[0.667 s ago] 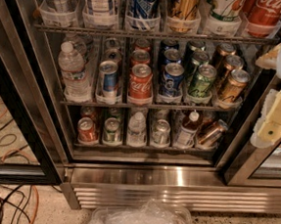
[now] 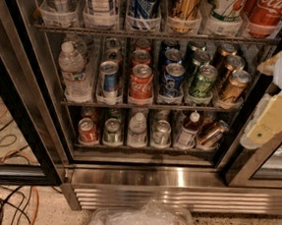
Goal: Pick pepsi can from middle shelf of fridge
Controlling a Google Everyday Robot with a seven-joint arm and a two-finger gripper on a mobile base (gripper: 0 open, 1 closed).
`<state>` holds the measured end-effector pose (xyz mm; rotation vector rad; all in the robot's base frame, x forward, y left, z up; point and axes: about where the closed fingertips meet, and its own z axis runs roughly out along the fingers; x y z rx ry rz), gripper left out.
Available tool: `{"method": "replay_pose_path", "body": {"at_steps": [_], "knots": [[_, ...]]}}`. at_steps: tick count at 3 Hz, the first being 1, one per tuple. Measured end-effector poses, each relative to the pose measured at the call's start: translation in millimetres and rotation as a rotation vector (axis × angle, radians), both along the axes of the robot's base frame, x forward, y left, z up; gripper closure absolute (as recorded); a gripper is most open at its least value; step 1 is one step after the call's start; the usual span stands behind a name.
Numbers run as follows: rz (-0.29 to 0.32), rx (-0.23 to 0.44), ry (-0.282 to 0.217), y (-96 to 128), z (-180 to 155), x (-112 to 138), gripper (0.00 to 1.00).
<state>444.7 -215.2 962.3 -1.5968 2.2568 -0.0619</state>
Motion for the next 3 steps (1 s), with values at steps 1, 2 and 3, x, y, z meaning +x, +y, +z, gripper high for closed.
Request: {"method": "replay_pose_path", "body": {"at_steps": [1,2,3], "knots": [[-0.181,0.160,0.014,0.0,-47.6,9.7,0.00],[-0.200,0.297,0.014,16.9,-64.7,33.8,0.00],[-0.200,0.297,0.014,17.0,-64.7,33.8,0.00]]}}
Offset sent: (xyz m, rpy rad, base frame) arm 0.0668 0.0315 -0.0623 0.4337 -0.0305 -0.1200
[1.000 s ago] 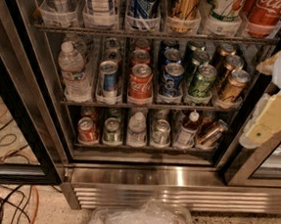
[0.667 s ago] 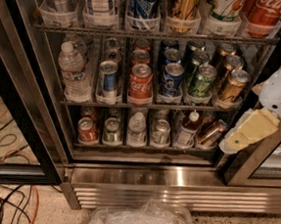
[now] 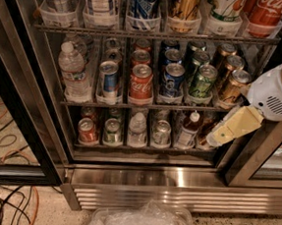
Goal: Pick pepsi can from middle shelf of fridge
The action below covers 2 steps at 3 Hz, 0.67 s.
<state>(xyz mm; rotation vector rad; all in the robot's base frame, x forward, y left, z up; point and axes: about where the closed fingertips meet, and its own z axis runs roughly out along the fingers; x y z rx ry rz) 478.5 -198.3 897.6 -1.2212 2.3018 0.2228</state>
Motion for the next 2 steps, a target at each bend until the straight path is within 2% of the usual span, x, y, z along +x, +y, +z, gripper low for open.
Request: {"method": "replay_pose_path", "body": {"at_steps": [1,2], "knots": [[-0.056,0.034,-0.040,2.0,-5.7,8.7,0.00],[-0.166,0.100,-0.077,15.2,-27.1,4.9,0.00]]}}
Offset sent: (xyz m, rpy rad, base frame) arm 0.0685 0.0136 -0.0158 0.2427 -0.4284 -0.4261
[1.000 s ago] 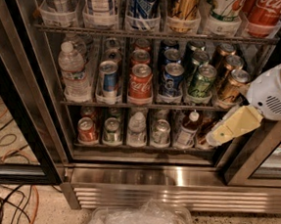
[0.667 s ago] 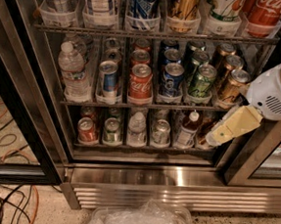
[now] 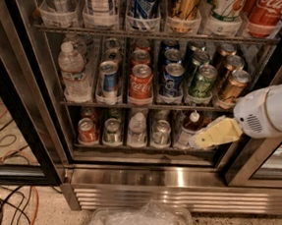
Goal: Pick pepsi can from middle shelf of fridge
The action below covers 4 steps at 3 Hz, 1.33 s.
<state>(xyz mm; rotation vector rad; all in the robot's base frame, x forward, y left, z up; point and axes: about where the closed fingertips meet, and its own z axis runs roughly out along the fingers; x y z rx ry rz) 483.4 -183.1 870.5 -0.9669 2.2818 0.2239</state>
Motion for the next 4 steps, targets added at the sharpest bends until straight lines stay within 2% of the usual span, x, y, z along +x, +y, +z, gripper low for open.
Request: {"method": "replay_pose_path", "body": {"at_steps": [1,2,3,4], "knots": [[-0.064,0.047,-0.064,18.8,-15.5,6.7,0.00],[-0.096,0.081,-0.167,43.2,-13.9,33.2,0.00],[-0.126,0.095,-0.247,40.3,2.9,47.9,0.00],[-0.126,0.095,-0.247,40.3,2.9,47.9,0.00]]}}
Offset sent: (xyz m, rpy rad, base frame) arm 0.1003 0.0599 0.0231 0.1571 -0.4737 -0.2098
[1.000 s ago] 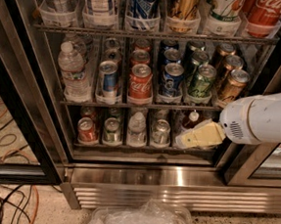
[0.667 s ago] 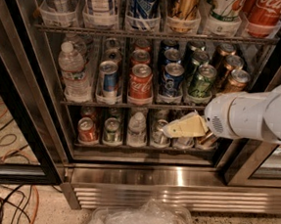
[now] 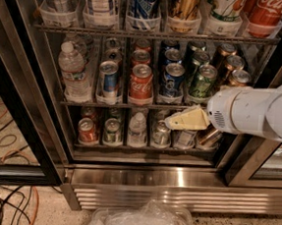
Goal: Pick pepsi can from middle shelf of fridge
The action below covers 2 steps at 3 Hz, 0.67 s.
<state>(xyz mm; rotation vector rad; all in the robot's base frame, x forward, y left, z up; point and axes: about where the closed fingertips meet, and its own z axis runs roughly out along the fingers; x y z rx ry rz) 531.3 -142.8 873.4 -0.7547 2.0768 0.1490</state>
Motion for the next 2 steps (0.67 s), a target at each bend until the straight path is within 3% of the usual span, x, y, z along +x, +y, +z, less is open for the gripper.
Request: {"method": "replay_pose_path", "body": {"at_steps": [1,2], "knots": [[-0.013,0.034,-0.021,6.8,-4.5,3.0,0.00],[-0.044,0.067,-0.058,29.3,-18.8,6.8,0.00]]}}
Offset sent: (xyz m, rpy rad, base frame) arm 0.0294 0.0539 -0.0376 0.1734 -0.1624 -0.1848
